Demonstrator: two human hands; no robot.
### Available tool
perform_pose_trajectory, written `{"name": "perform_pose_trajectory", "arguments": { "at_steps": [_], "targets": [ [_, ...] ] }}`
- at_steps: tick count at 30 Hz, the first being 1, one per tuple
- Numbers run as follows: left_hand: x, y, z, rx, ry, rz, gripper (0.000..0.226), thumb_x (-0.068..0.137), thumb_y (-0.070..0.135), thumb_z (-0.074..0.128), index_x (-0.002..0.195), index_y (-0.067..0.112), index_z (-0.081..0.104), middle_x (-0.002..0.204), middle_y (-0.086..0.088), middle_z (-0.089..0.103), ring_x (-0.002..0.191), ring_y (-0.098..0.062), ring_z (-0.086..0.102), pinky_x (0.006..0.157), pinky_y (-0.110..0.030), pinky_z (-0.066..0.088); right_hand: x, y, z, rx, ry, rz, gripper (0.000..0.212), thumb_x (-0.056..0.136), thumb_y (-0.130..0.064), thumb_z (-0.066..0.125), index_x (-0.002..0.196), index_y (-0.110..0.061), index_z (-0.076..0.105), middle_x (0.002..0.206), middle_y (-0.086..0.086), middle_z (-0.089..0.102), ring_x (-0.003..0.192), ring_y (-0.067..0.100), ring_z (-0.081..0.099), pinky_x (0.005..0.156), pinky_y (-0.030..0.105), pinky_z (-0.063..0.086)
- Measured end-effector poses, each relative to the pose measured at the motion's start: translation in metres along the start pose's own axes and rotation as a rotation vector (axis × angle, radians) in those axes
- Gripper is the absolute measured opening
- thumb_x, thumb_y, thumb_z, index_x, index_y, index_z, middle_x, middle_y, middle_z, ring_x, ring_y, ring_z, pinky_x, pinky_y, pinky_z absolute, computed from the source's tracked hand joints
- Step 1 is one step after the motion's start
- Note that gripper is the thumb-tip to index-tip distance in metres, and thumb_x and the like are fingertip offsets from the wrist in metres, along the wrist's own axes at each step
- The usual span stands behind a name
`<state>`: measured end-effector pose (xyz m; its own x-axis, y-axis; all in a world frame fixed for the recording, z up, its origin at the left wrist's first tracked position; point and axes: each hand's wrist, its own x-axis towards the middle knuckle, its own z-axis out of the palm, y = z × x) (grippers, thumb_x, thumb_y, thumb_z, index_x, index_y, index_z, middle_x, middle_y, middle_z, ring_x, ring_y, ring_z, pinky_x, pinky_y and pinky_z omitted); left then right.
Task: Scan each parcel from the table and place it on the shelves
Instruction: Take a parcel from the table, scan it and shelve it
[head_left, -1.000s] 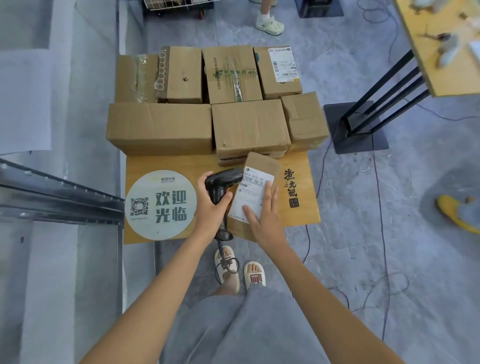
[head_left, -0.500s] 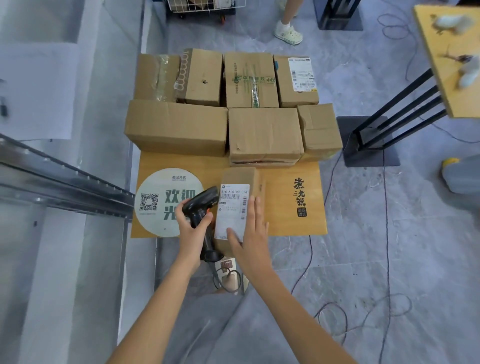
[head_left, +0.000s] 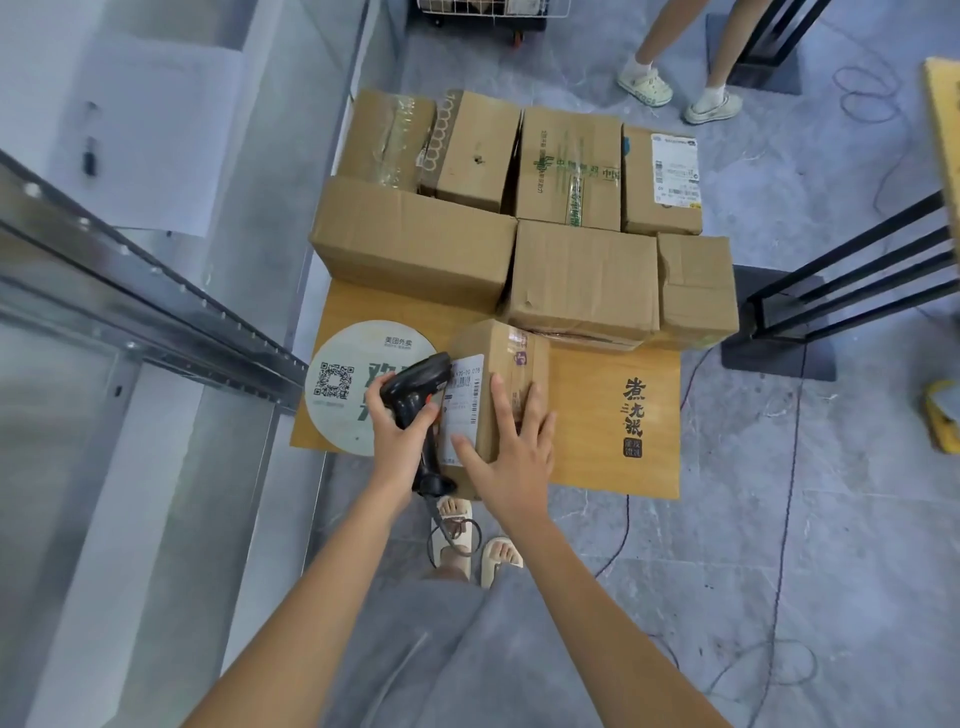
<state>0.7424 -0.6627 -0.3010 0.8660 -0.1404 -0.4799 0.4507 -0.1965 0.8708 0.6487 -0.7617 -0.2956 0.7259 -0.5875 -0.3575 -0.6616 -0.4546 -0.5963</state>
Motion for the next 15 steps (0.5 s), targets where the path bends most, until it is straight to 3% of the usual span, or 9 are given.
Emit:
{"name": "perform_pose_trajectory", "arguments": {
  "at_steps": [4, 8, 15],
  "targets": [
    [0.000, 0.000, 0.000, 0.003, 0.001, -0.013, 0.066, 0.095, 0.008, 0.068, 0.147, 0.021, 0.030, 0.146, -0.005, 0.043, 0.131, -0.018, 0.047, 0.094, -0.018, 0.045, 0.001, 0.000, -0.002, 0.009, -0.011, 0.032, 0.089, 0.086, -0.066, 0.056, 0.141, -0.072, -0.013, 0.167, -0.013, -0.017, 0.153, 0.045, -0.002, 0.117, 0.063, 0.019],
    [-0.001, 0.002, -0.001, -0.005, -0.002, -0.034, 0.066, 0.095, 0.007, 0.068, 0.147, 0.021, 0.030, 0.148, -0.007, 0.042, 0.135, -0.022, 0.046, 0.113, -0.039, 0.041, 0.002, -0.005, -0.002, -0.035, -0.024, 0.055, 0.088, 0.082, -0.064, 0.049, 0.145, -0.069, -0.011, 0.167, -0.017, -0.016, 0.146, 0.046, 0.016, 0.111, 0.064, 0.029],
    [-0.010, 0.009, -0.009, -0.009, 0.051, 0.044, 0.062, 0.094, 0.005, 0.068, 0.142, 0.025, 0.034, 0.141, 0.001, 0.044, 0.124, -0.011, 0.049, 0.109, -0.033, 0.042, -0.007, -0.008, -0.013, 0.052, -0.006, 0.035, 0.084, 0.081, -0.061, 0.052, 0.149, -0.066, 0.002, 0.161, -0.034, -0.011, 0.150, 0.037, 0.011, 0.115, 0.058, 0.017]
  ]
}}
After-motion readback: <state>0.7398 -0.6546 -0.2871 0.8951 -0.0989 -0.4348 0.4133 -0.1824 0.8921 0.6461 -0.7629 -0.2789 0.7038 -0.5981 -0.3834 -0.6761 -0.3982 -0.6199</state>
